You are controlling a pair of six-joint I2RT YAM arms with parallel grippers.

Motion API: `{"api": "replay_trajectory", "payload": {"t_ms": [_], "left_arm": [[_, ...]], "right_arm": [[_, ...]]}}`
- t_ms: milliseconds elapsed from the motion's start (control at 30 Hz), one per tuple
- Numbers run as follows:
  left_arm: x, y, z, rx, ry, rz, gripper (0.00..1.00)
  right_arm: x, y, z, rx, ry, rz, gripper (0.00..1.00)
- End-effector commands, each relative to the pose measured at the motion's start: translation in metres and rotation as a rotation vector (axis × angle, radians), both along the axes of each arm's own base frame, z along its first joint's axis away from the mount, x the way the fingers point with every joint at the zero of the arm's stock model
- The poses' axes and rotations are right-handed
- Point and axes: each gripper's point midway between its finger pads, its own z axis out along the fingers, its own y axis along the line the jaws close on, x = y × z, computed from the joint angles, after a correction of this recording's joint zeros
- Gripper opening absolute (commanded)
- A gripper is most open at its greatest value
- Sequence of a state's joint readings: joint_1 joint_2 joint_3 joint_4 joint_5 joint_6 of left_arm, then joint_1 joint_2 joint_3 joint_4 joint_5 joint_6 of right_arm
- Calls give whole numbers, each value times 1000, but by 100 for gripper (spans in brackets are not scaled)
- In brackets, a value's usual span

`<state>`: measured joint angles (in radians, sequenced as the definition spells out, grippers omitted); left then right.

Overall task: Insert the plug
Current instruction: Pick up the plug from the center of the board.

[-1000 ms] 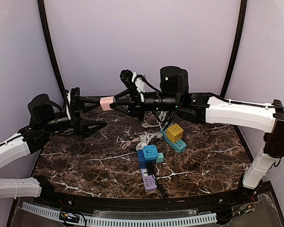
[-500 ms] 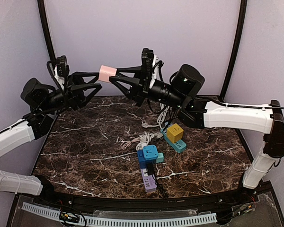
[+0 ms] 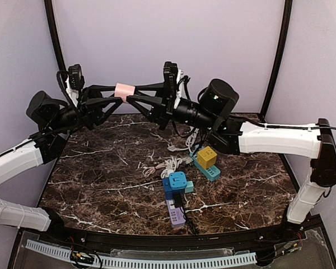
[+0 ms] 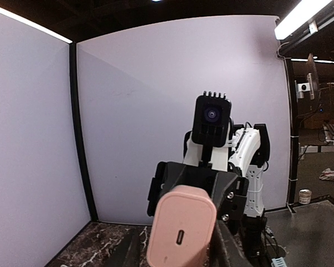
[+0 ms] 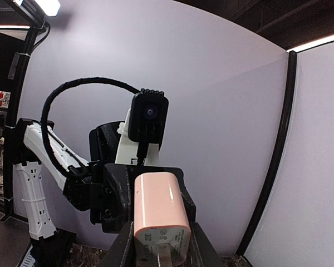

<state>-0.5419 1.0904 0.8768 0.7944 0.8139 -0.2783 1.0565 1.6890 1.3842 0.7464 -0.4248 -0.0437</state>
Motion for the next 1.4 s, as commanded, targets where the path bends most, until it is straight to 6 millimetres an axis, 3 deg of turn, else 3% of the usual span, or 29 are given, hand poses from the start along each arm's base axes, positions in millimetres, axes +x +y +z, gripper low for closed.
{"api": "replay_trajectory", "payload": {"t_ms": [0, 33, 100, 200, 267, 333, 433, 533, 667, 1000, 1200, 1367], "left_arm": [[-10, 1, 16, -23, -53, -25, 26], [-10, 1, 15, -21, -54, -25, 15], [-10, 0, 13, -15, -53, -24, 3], [-10, 0, 10, -2, -54, -18, 1], [-8, -1, 4, 27, -53, -7, 1], [-2, -4, -16, 107, -16, 17, 1], [3, -5, -41, 226, -77, 66, 0], [6, -4, -66, 341, -88, 93, 1], [11, -4, -82, 423, -120, 116, 1], [17, -4, -91, 465, -102, 127, 0], [14, -5, -92, 463, -99, 114, 0], [13, -5, -96, 475, -103, 106, 1]], "right_arm": [[-4, 2, 6, 14, -11, 11, 0], [-4, 2, 5, 13, -10, 11, 0], [-3, 2, 3, 9, -6, 9, 0], [-3, 5, -4, -31, 7, 11, 2], [1, 4, -14, -105, 40, -16, 34], [4, -2, -23, -196, 42, -58, 62], [2, -16, -40, -393, 11, -106, 73], [4, -30, -51, -554, 1, -156, 72], [10, -35, -74, -716, -24, -203, 69], [17, -9, -95, -830, -123, -174, 63], [22, 2, -99, -835, -141, -172, 48], [24, 7, -104, -841, -141, -167, 28]]}}
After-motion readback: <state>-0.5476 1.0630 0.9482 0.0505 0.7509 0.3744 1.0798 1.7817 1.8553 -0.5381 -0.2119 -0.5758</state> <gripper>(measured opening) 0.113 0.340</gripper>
